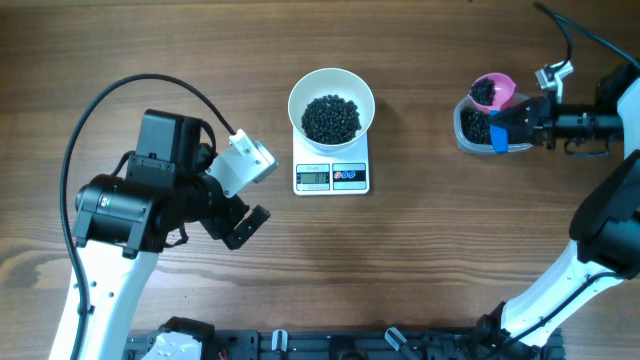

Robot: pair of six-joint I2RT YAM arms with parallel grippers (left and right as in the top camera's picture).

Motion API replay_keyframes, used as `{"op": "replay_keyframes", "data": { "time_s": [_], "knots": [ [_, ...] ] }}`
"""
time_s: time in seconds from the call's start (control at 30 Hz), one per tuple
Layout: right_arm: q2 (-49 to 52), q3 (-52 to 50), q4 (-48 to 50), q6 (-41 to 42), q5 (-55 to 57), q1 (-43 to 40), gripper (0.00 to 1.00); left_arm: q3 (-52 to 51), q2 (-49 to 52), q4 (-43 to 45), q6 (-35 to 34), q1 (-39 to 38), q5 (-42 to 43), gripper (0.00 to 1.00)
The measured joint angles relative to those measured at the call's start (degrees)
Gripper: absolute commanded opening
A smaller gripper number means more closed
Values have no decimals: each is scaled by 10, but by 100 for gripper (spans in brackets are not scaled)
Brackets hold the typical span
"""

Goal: Scoop item into bowl and weigh 150g on scale
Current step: 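Lift the filled pink scoop up out of the tub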

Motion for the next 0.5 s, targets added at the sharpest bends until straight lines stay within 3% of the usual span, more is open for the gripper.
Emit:
{"op": "replay_keyframes", "data": {
  "time_s": [0.27, 0.5],
  "knots": [
    [-19, -1, 14, 37, -79, 5, 4, 0, 0, 0, 0, 0, 0, 100],
    [-106, -2, 143, 151, -96, 77, 5, 0, 0, 0, 0, 0, 0, 100]
  ]
}}
